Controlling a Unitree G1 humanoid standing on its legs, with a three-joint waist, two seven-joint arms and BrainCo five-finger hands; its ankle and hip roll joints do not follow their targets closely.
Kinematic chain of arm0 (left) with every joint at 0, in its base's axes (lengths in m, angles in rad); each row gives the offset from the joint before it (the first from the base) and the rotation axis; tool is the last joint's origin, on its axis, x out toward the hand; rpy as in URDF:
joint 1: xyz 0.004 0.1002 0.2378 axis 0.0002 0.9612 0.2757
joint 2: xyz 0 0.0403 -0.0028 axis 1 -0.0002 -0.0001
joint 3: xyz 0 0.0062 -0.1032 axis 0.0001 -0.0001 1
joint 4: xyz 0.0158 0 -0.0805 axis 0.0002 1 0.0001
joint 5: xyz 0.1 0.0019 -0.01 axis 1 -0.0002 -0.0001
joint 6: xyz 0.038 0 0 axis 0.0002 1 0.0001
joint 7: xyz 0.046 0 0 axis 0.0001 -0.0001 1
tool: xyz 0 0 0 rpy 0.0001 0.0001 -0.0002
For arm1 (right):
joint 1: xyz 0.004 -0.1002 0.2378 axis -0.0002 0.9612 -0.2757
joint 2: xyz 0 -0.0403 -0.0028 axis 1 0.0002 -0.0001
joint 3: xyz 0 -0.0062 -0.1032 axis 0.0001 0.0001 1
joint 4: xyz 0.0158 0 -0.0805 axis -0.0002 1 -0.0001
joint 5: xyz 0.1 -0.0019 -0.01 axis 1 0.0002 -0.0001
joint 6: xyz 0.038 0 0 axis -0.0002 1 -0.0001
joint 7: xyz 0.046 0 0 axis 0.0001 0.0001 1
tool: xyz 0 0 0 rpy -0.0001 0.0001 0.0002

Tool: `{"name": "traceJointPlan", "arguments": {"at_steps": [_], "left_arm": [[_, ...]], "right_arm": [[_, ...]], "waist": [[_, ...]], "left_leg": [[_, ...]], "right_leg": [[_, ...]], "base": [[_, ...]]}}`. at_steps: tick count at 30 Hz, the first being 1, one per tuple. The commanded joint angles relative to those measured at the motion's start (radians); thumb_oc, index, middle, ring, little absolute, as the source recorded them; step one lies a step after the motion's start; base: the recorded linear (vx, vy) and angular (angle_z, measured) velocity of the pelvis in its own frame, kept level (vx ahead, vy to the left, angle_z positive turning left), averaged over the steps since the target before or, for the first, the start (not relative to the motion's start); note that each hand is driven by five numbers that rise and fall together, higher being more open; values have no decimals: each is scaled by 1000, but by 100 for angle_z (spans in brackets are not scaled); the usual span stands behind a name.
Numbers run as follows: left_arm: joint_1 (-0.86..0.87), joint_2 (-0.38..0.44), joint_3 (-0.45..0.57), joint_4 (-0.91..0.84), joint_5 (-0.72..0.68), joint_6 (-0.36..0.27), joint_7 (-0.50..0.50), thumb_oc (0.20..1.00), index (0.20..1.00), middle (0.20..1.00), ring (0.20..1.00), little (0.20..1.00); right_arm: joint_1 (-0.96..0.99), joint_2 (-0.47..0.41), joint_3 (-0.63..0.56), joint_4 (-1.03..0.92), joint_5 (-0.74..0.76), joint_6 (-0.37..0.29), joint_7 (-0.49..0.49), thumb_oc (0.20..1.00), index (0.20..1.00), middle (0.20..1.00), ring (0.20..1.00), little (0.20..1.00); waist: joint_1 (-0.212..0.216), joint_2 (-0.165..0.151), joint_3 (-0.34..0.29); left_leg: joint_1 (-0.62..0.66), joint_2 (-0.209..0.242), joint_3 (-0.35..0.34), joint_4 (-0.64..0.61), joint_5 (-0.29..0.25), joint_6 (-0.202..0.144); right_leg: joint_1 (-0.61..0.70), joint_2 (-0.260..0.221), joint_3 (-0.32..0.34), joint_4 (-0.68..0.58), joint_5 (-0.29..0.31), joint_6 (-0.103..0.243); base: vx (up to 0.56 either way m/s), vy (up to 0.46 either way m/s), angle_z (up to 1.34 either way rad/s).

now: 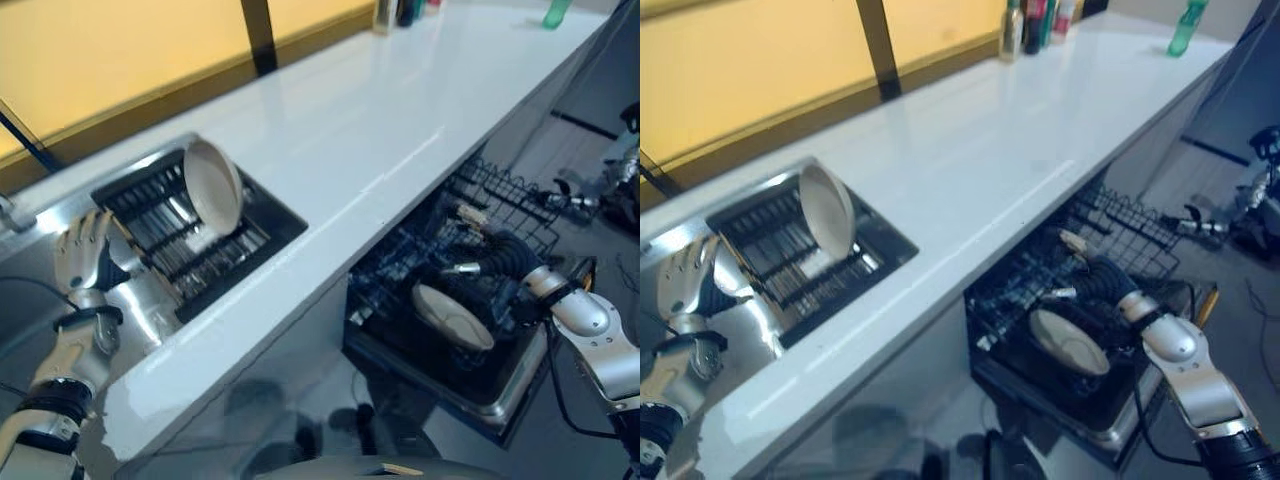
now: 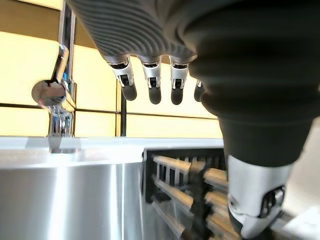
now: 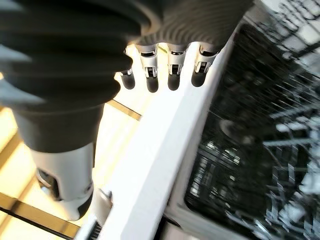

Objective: Pick up plates and place into dishwasher.

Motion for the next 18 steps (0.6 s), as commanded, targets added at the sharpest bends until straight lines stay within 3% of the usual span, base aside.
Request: {"name": "traceJointPlan", "arguments": {"at_steps": [1, 8, 18], "left_arm": [[-217, 176, -21, -25, -66, 35, 31, 1000, 1000, 1000, 1000, 1000], [-482, 264, -204, -14, 4, 166, 59, 1000, 1000, 1000, 1000, 1000], [-943, 257, -562, 154, 81, 321, 109, 1000, 1000, 1000, 1000, 1000]], "right_arm": [[-173, 11, 58, 9, 6, -85, -140, 1000, 1000, 1000, 1000, 1000], [-282, -4, 132, 26, 12, -69, -209, 1000, 1000, 1000, 1000, 1000], [-425, -80, 233, 74, 46, -69, -267, 1000, 1000, 1000, 1000, 1000]], "waist": [[25, -34, 88], [22, -59, 141], [-39, -22, 174]], "left_leg": [[-154, -24, 3, 17, 31, 77], [-252, -21, 12, 58, 29, 86], [-294, -17, 34, 63, 34, 78]], "right_leg": [[-42, 22, 32, 3, -5, 97], [-134, 34, 35, 40, 9, 97], [-201, 30, 60, 50, 9, 87]], "base": [[-274, -66, -6], [-88, 5, -3], [-39, 71, 0]]}}
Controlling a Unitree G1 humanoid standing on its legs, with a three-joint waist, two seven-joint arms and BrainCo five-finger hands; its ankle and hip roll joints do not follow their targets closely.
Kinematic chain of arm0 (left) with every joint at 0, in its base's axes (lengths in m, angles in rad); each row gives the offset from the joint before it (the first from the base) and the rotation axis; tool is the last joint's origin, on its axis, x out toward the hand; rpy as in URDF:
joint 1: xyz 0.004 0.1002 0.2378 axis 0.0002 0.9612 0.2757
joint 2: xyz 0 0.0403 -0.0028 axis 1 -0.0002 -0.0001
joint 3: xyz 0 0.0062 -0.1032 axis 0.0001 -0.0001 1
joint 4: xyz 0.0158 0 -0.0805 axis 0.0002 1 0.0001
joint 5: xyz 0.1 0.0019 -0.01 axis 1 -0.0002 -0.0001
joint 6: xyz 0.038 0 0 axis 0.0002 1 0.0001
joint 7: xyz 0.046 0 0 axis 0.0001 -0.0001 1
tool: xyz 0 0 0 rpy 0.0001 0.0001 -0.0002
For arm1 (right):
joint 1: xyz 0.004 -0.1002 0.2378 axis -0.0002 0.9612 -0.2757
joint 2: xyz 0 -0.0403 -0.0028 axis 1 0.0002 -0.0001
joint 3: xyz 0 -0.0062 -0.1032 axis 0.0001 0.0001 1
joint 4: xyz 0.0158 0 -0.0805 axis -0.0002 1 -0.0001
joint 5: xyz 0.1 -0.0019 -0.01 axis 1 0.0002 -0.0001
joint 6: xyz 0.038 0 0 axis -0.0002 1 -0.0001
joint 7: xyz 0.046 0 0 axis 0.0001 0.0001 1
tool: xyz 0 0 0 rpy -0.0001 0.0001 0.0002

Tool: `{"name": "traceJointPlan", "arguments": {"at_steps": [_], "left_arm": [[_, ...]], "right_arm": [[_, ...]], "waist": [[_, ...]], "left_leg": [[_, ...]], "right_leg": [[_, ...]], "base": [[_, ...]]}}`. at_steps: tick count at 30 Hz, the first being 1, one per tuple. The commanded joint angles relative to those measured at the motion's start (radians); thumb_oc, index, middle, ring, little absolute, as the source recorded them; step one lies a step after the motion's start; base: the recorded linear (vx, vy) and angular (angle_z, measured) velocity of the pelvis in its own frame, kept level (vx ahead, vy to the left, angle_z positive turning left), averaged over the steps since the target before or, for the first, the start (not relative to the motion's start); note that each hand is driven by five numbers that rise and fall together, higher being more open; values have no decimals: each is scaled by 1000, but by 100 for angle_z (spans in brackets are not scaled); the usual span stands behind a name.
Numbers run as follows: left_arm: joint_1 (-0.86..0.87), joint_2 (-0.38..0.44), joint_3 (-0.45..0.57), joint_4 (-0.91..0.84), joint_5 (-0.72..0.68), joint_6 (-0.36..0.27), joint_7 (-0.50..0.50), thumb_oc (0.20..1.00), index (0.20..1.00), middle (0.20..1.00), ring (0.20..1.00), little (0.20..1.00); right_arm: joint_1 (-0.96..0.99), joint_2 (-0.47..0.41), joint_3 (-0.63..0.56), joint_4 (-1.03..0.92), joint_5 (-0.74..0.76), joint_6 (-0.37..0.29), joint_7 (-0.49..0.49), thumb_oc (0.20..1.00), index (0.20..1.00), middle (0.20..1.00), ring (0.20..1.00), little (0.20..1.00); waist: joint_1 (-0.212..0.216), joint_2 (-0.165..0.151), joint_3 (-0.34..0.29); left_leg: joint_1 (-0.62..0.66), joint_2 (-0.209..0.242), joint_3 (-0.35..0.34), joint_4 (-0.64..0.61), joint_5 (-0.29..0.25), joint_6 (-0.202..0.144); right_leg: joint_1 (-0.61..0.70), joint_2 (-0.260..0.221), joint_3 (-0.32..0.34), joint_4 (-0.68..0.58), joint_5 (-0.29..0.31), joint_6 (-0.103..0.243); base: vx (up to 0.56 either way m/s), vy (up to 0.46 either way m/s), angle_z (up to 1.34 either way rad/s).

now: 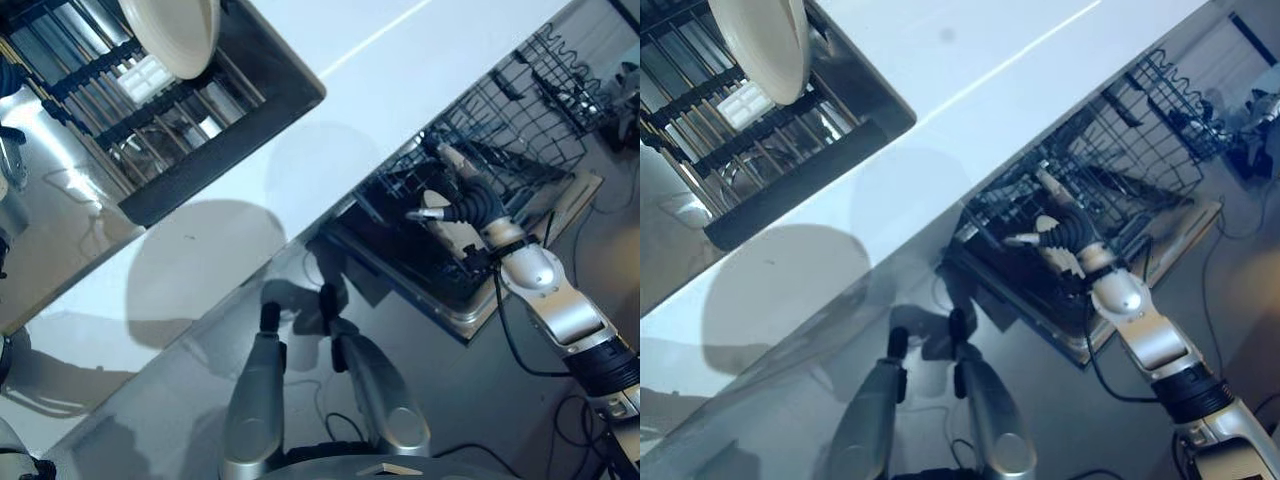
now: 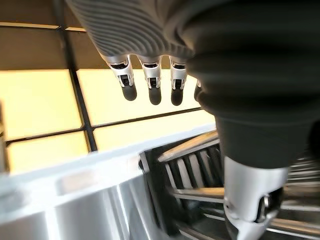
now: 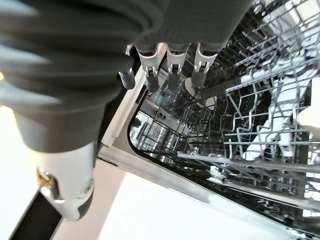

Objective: Pick up plates and place into dishwasher.

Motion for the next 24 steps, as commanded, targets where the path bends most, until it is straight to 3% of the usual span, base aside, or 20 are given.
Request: {"name": "traceJointPlan", "arguments": {"at_steps": [1, 8, 14, 20, 24], "left_arm": [[-165, 2, -27, 38, 26, 70, 72, 1000, 1000, 1000, 1000, 1000], [-228, -15, -73, 33, 57, 154, 165, 1000, 1000, 1000, 1000, 1000], [-249, -21, -58, 48, 40, 186, 251, 1000, 1000, 1000, 1000, 1000], [-219, -14, -21, -1, 33, 247, 259, 1000, 1000, 1000, 1000, 1000], [-176, -8, 9, -7, 56, 245, 168, 1000, 1000, 1000, 1000, 1000]], "right_arm": [[-80, -71, 16, 5, 25, -54, -33, 1000, 1000, 1000, 1000, 1000], [-92, -90, 19, -2, 41, -58, -41, 1000, 1000, 1000, 1000, 1000], [-73, -99, 17, 0, 31, -55, -35, 1000, 1000, 1000, 1000, 1000], [-45, -107, -1, 3, 20, -59, -24, 1000, 1000, 1000, 1000, 1000], [-47, -116, -7, 1, 11, -39, -8, 1000, 1000, 1000, 1000, 1000]], "waist": [[-44, 66, -22], [-62, 76, -9], [-76, 114, -29], [-77, 156, -42], [-81, 187, -52]], "left_leg": [[41, -8, 16, -153, 54, 65], [32, -9, 32, -170, 62, 63], [46, -18, 44, -175, 59, 63], [63, -28, 48, -186, 60, 62], [74, -34, 46, -186, 61, 59]], "right_leg": [[11, 12, -5, 95, -102, 45], [-5, 15, 7, 91, -102, 38], [-7, 5, 13, 101, -116, 33], [-1, -7, 8, 112, -135, 28], [7, -16, 3, 112, -142, 25]], "base": [[-27, 100, -24], [1, 22, -9], [59, 64, -5], [43, 38, 0], [45, 49, -2]]}}
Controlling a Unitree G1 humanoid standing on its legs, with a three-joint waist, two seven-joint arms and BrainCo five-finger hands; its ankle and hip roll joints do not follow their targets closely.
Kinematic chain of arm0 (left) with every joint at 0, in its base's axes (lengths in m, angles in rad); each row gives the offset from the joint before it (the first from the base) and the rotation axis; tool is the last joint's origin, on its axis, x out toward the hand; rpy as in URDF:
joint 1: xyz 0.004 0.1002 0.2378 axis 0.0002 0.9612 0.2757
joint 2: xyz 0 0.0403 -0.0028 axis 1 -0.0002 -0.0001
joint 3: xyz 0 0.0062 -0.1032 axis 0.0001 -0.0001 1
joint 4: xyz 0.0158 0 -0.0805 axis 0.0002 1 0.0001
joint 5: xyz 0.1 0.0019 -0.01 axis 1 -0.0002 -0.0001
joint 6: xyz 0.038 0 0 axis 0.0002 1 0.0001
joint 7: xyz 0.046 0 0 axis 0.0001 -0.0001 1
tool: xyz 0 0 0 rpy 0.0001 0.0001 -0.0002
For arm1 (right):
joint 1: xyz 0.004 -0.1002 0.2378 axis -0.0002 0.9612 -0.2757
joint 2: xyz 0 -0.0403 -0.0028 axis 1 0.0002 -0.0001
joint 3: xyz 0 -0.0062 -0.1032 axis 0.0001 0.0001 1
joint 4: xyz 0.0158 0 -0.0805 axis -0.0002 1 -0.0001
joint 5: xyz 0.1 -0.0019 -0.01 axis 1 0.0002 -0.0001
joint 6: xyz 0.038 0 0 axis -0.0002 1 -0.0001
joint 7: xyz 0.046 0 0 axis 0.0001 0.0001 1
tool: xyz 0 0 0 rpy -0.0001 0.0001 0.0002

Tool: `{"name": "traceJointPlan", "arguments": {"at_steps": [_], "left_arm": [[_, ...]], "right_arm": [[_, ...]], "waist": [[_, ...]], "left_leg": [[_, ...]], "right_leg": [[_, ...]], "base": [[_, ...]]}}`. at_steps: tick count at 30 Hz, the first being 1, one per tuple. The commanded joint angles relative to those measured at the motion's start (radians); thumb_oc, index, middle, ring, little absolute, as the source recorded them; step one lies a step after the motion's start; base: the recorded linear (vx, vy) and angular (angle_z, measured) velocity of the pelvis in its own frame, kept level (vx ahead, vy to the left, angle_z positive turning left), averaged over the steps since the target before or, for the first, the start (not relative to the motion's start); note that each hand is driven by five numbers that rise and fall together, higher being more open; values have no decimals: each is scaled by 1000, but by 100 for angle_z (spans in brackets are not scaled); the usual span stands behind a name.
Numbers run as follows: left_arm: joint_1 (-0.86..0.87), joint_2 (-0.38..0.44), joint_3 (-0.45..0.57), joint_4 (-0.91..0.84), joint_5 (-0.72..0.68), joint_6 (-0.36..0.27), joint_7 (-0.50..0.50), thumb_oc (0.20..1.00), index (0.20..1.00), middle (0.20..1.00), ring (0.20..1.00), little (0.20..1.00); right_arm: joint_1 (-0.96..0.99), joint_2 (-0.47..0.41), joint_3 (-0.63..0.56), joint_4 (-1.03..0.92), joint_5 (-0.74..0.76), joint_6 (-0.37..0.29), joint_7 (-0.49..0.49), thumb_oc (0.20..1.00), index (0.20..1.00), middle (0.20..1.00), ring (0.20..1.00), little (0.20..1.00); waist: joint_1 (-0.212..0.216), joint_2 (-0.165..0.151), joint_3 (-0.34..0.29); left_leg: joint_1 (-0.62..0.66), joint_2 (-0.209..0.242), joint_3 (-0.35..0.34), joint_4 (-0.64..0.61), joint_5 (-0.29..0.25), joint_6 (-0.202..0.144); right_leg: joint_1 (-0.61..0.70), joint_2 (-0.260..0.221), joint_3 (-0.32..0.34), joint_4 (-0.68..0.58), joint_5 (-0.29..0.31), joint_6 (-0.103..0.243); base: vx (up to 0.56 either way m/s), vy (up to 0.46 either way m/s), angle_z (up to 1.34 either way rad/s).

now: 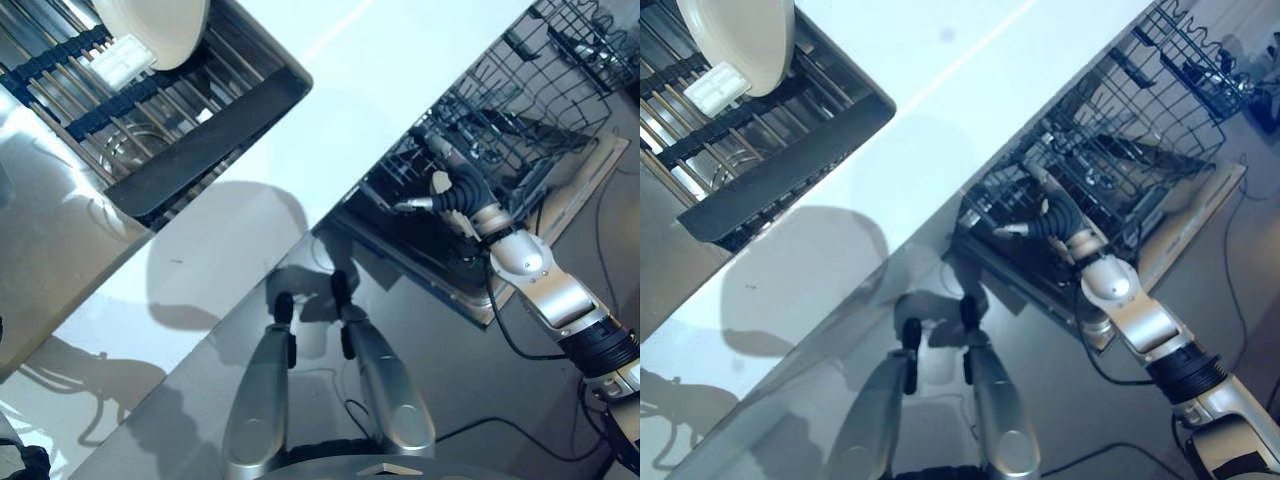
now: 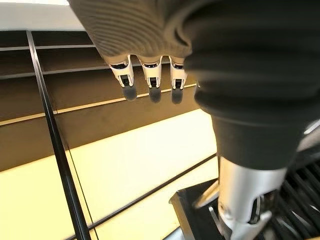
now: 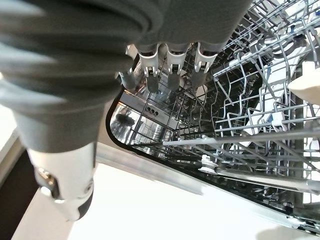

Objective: Pick up plates and place into dishwasher.

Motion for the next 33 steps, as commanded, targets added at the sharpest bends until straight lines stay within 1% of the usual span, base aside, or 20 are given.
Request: {"name": "traceJointPlan", "arguments": {"at_steps": [1, 3, 4, 6, 10, 11, 15, 19, 25, 29, 33], "left_arm": [[-72, -18, 84, -33, 49, -7, -48, 1000, 1000, 1000, 1000, 1000], [-41, -12, 86, -31, 45, -48, -111, 1000, 1000, 1000, 1000, 1000], [-28, -7, 81, -38, 40, -59, -137, 1000, 1000, 1000, 1000, 1000], [6, -2, 84, -52, 22, -87, -161, 1000, 1000, 1000, 1000, 1000], [70, -9, 110, -76, -77, -139, -196, 1000, 1000, 1000, 1000, 1000], [86, -10, 114, -88, -97, -137, -211, 1000, 1000, 1000, 1000, 1000], [204, -36, 200, -109, -161, -127, -205, 1000, 1000, 1000, 1000, 1000], [265, -59, 275, -75, -249, -149, -222, 1000, 1000, 1000, 1000, 1000], [355, -79, 398, -45, -272, -191, -235, 1000, 1000, 1000, 1000, 1000], [419, -81, 447, -52, -277, -222, -266, 1000, 1000, 1000, 1000, 1000], [480, -71, 489, -78, -281, -229, -282, 1000, 1000, 1000, 1000, 1000]], "right_arm": [[1, -99, -57, -30, -4, -39, 20, 1000, 1000, 1000, 1000, 1000], [-1, -100, -63, -20, -7, -40, 36, 1000, 1000, 1000, 1000, 1000], [1, -103, -66, -24, -5, -37, 38, 1000, 1000, 1000, 1000, 1000], [9, -111, -76, -32, 0, -33, 39, 1000, 1000, 1000, 1000, 1000], [26, -122, -100, -41, 5, -29, 41, 1000, 1000, 1000, 1000, 1000], [33, -122, -108, -42, 4, -29, 43, 1000, 1000, 1000, 1000, 1000], [65, -116, -134, -48, -7, -25, 47, 1000, 1000, 1000, 1000, 1000], [73, -111, -147, -47, -14, -19, 46, 1000, 1000, 1000, 1000, 1000], [96, -103, -168, -61, -19, -28, 49, 1000, 1000, 1000, 1000, 1000], [110, -100, -180, -66, -22, -35, 60, 1000, 1000, 1000, 1000, 1000], [141, -100, -195, -79, -20, -47, 65, 1000, 1000, 1000, 1000, 1000]], "waist": [[-64, 136, -73], [-66, 145, -74], [-68, 148, -73], [-67, 151, -72], [-66, 156, -69], [-65, 158, -68], [-55, 153, -69], [-49, 146, -69], [-39, 136, -73], [-30, 136, -85], [-21, 137, -107]], "left_leg": [[67, -14, -20, -165, 56, 22], [69, -15, -21, -163, 57, 19], [70, -15, -22, -163, 58, 18], [72, -15, -22, -167, 62, 17], [75, -19, -22, -170, 67, 15], [73, -20, -23, -168, 68, 14], [75, -24, -31, -162, 70, 14], [72, -24, -36, -156, 73, 14], [77, -20, -41, -164, 79, 13], [89, -17, -47, -180, 85, 10], [112, -11, -54, -205, 91, 5]], "right_leg": [[43, 12, -38, 69, -140, 9], [45, 10, -37, 70, -142, 9], [47, 10, -37, 70, -143, 9], [50, 9, -41, 67, -142, 8], [54, 5, -54, 63, -143, 6], [55, 3, -59, 64, -144, 6], [60, 2, -68, 64, -144, 5], [60, 3, -75, 61, -141, 4], [69, 6, -86, 40, -135, 4], [84, 5, -96, 27, -135, 3], [109, 4, -109, 10, -140, 2]], "base": [[30, 49, 4], [17, 27, -2], [-1, -3, -8], [-10, -18, -5], [0, 0, 0], [-17, -33, 2], [-8, -49, 6], [-26, -38, 4], [-56, -42, 4], [-59, -29, 6], [-49, -42, 6]]}}
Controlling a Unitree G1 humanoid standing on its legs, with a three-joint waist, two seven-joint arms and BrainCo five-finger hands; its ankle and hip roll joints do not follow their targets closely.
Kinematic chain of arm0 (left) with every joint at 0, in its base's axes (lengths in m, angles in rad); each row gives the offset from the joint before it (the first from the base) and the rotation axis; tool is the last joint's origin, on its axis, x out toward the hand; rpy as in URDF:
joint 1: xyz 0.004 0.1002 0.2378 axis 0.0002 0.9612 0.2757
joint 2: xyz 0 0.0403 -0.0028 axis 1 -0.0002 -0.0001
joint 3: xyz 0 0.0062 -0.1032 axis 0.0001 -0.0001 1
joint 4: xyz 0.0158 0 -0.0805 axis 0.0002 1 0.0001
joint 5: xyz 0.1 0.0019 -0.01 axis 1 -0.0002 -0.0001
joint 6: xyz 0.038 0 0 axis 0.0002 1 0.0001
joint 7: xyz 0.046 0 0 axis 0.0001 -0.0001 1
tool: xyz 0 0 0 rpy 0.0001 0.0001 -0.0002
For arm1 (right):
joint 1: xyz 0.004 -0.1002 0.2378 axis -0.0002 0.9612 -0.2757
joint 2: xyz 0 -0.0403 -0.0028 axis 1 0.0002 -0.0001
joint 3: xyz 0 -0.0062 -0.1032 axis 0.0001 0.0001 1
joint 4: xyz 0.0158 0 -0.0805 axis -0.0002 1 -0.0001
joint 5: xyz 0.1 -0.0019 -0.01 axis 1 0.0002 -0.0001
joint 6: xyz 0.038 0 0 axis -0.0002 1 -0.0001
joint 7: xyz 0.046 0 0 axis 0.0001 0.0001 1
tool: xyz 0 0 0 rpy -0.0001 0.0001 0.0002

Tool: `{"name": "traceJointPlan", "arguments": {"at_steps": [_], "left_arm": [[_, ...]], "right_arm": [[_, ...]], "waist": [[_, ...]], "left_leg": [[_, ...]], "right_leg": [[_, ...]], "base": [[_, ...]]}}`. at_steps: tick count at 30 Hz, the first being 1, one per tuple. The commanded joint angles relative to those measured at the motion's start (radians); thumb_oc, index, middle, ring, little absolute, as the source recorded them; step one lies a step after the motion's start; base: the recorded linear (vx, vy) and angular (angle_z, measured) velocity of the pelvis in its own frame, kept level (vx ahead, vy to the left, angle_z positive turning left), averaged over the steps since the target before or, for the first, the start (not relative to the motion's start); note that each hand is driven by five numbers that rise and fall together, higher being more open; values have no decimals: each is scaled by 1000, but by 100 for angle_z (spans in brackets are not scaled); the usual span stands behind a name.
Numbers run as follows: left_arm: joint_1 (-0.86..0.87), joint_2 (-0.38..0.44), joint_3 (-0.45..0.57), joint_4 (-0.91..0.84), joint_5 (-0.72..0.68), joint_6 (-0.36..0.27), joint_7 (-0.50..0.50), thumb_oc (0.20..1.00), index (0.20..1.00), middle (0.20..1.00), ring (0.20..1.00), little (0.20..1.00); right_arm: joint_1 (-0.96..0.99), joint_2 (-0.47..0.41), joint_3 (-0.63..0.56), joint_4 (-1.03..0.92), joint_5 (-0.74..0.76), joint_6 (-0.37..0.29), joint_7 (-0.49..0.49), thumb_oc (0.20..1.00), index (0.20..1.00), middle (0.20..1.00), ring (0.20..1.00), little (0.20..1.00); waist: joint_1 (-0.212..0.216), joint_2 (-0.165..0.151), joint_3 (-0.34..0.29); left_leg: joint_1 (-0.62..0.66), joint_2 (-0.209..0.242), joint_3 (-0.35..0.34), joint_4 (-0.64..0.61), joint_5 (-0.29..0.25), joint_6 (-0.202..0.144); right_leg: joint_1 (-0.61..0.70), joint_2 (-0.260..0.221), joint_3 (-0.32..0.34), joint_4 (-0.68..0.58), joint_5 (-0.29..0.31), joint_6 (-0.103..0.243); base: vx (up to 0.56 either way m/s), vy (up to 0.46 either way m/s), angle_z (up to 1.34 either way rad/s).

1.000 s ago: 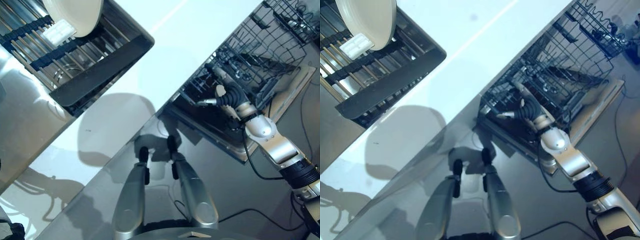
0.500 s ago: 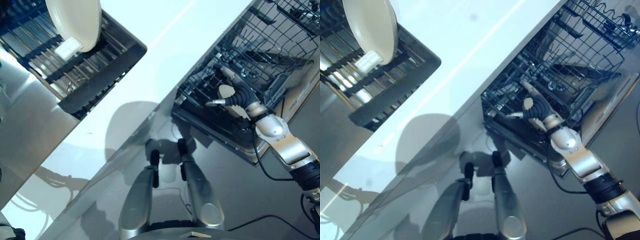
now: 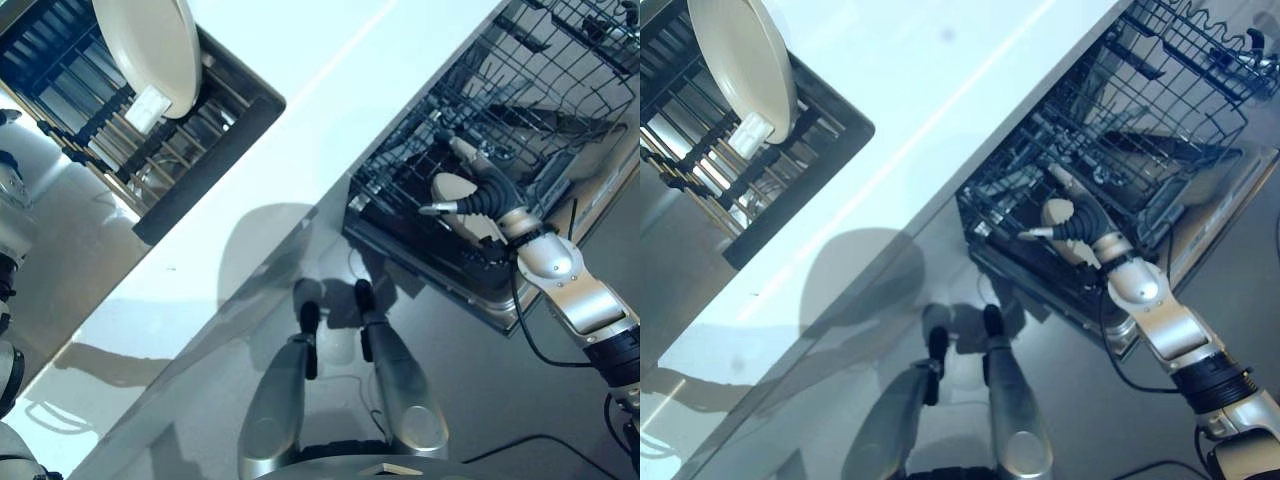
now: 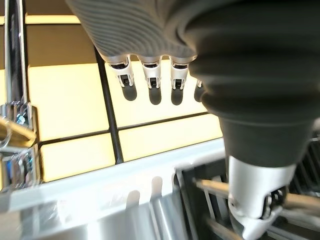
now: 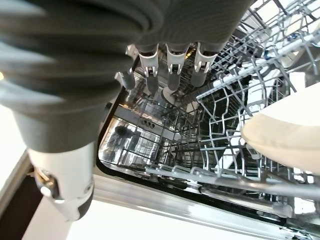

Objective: Pick up plates and place into dishwasher.

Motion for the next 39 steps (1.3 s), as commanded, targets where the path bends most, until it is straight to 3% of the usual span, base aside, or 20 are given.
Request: {"name": "traceJointPlan", "arguments": {"at_steps": [1, 7, 11, 19, 22, 26, 30, 39], "left_arm": [[77, -3, 100, 15, 2, -14, -10, 1000, 1000, 1000, 1000, 1000], [169, 15, 156, -8, 21, -52, -81, 1000, 1000, 1000, 1000, 1000], [231, 36, 196, -30, 26, -51, -69, 1000, 1000, 1000, 1000, 1000], [281, 74, 270, -114, 32, -76, 102, 1000, 1000, 1000, 1000, 1000], [269, 85, 279, -144, 60, -111, 141, 1000, 1000, 1000, 1000, 1000], [181, 90, 190, -197, 143, -155, 113, 1000, 1000, 1000, 1000, 1000], [79, 88, 60, -232, 142, -151, 45, 1000, 1000, 1000, 1000, 1000], [-8, 39, -93, -179, 180, -195, -95, 1000, 1000, 1000, 1000, 1000]], "right_arm": [[59, -36, -81, -77, 0, -57, 2, 1000, 1000, 1000, 1000, 1000], [97, -39, -97, -88, 5, -59, 13, 1000, 1000, 1000, 1000, 1000], [115, -40, -101, -84, 10, -55, 18, 1000, 1000, 1000, 1000, 1000], [144, -52, -100, -79, 31, -53, 8, 1000, 1000, 1000, 1000, 1000], [152, -56, -105, -69, 34, -53, 9, 1000, 1000, 1000, 1000, 1000], [146, -72, -113, -64, 43, -37, 21, 1000, 1000, 1000, 1000, 1000], [133, -103, -134, -70, 55, -13, 46, 1000, 1000, 1000, 1000, 1000], [103, -146, -170, -50, 67, 0, 59, 1000, 1000, 1000, 1000, 1000]], "waist": [[-10, 34, -103], [0, 52, -144], [3, 69, -171], [0, 90, -215], [-11, 101, -224], [-37, 118, -223], [-69, 132, -205], [-105, 129, -142]], "left_leg": [[23, -5, -17, -109, 55, 27], [66, 1, -27, -149, 63, 16], [101, 4, -39, -186, 72, 6], [149, 1, -45, -222, 69, -2], [163, 1, -41, -232, 67, -4], [180, -1, -27, -236, 61, -5], [186, -5, -4, -232, 56, -2], [147, -15, 42, -187, 49, 8]], "right_leg": [[78, 19, -69, -39, -95, 29], [123, 15, -84, -63, -105, 29], [158, 13, -86, -85, -111, 29], [206, 6, -78, -124, -113, 32], [214, 4, -67, -131, -111, 36], [218, 1, -48, -125, -113, 40], [203, -4, -25, -109, -108, 47], [135, -8, 3, -66, -84, 55]], "base": [[-34, -36, 13], [-34, -25, 12], [-16, -17, 7], [9, -9, 5], [41, 27, -4], [61, 74, -15], [55, 107, -6], [24, 74, -20]]}}
